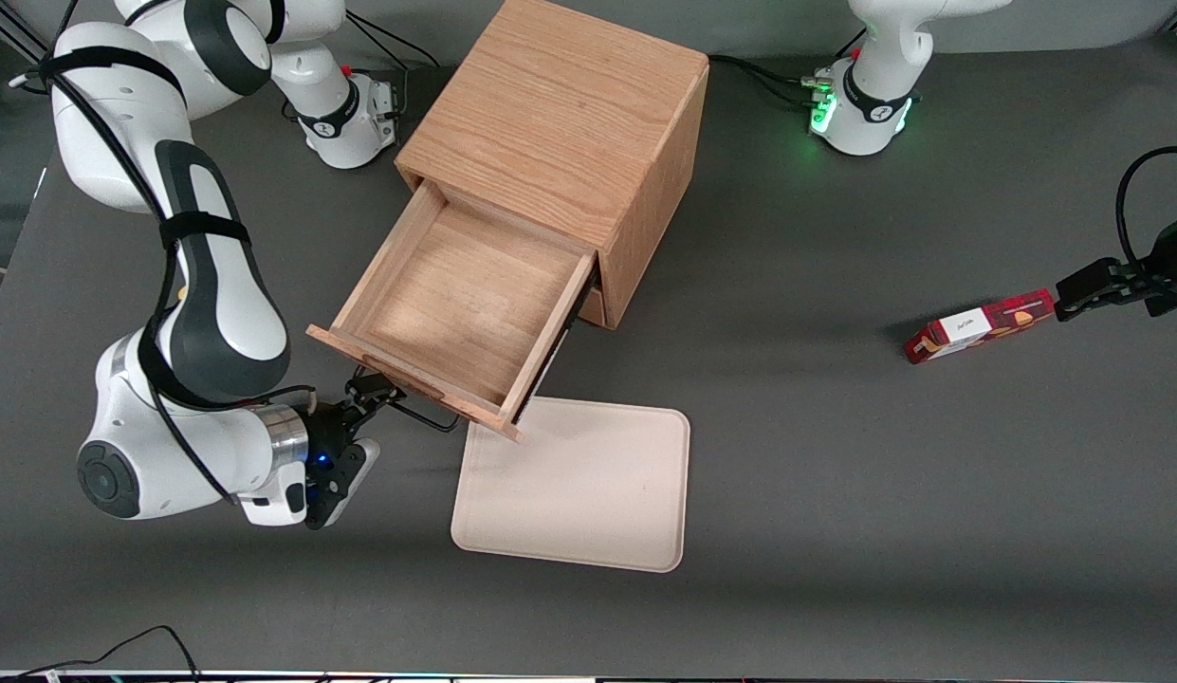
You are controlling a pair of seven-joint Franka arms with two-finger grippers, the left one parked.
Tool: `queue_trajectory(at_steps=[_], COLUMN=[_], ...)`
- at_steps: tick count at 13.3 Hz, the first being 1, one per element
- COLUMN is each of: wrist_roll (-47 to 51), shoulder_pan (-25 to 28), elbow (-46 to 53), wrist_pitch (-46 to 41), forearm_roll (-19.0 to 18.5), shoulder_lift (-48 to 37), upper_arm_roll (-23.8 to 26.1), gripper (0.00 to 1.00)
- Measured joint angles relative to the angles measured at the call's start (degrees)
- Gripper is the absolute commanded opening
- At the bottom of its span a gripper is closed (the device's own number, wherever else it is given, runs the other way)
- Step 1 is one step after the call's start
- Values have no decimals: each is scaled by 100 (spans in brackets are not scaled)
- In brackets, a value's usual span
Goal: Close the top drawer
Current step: 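Move the right gripper to the front of the open wooden drawer, then press the right gripper against the drawer front beside the black handle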
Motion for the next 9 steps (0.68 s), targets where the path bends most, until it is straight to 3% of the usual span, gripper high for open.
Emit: queue_trajectory(at_steps=[9], wrist_roll=[28], shoulder_pan=[151], elbow=[-2], wrist_pitch=[7], forearm_roll=[-462], shoulder_lift=[6], upper_arm_roll=[19], gripper=[100])
